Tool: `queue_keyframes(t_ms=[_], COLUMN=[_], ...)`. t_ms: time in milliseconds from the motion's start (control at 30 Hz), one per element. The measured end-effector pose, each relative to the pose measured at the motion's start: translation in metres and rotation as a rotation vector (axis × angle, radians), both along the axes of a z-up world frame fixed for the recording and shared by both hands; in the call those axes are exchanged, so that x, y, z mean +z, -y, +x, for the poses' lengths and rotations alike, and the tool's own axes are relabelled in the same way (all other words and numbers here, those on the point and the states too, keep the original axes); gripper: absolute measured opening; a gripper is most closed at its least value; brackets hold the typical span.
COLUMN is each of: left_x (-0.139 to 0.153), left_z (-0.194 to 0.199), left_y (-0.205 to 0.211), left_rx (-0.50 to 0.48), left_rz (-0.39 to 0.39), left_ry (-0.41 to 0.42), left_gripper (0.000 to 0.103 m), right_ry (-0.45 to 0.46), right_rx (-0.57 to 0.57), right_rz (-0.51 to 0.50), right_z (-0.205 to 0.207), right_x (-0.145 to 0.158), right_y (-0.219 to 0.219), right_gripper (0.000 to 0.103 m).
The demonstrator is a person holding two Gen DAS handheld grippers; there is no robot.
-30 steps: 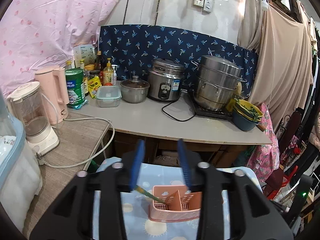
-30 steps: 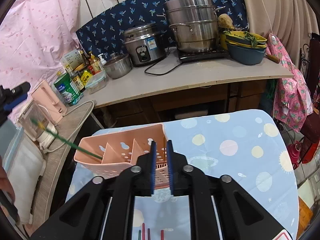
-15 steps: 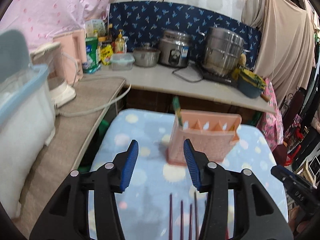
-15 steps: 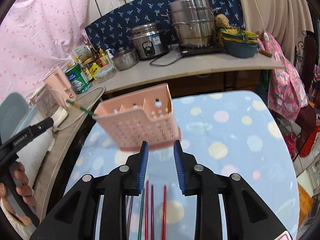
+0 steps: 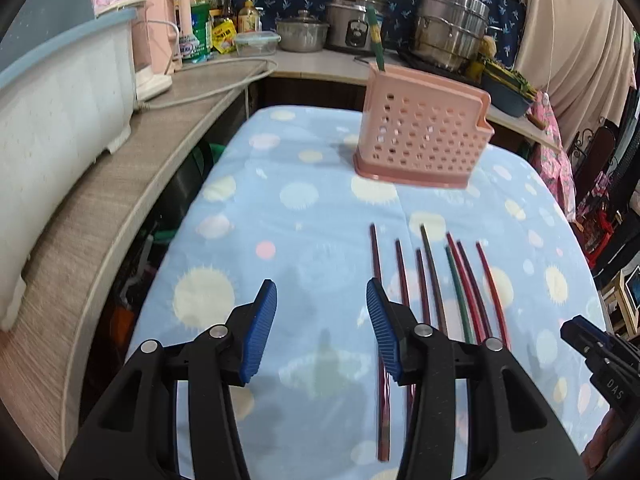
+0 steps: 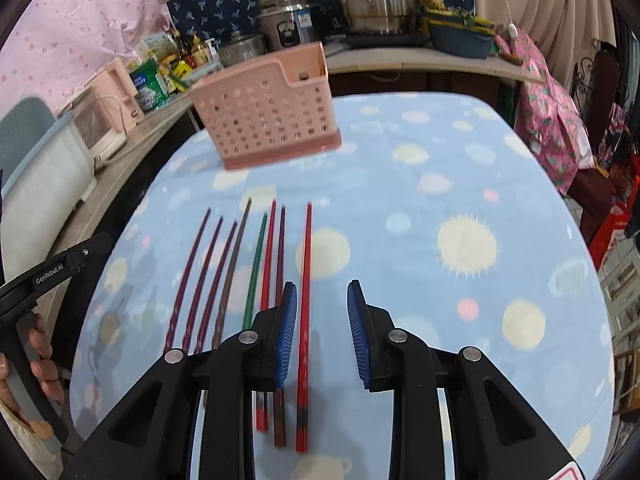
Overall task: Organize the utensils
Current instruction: 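Grasp a red chopstick with the right gripper while the left gripper grasps a dark-red chopstick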
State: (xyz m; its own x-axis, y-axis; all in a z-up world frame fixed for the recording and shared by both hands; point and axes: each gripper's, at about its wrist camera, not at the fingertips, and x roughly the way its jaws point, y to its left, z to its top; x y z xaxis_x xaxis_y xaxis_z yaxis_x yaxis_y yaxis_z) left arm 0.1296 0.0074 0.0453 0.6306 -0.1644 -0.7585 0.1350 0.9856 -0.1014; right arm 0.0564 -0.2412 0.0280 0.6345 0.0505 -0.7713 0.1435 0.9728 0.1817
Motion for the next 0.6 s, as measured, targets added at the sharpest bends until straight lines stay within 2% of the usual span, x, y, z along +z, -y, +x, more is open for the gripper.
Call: queue_keyframes(t_ms=[300,600], left_x=[-0.029,-0.046], left_z=[-0.039,-0.058], left_y=[0.009,0.014], left_rx=[-0.04,-0.065], left_rz=[0.031,0.055], left_ry=[-0.066,-0.108], left_gripper=[0.045,0.045], right_ry=[-0.044,-0.076], right_rx=[0.011,0.025], right_rz=[-0.028,-0.038], right_z=[-0.03,-0.039], right_x=[-0.026,-0.04], right_y=[-0.017,-0.029], right_gripper=[0.026,0.026])
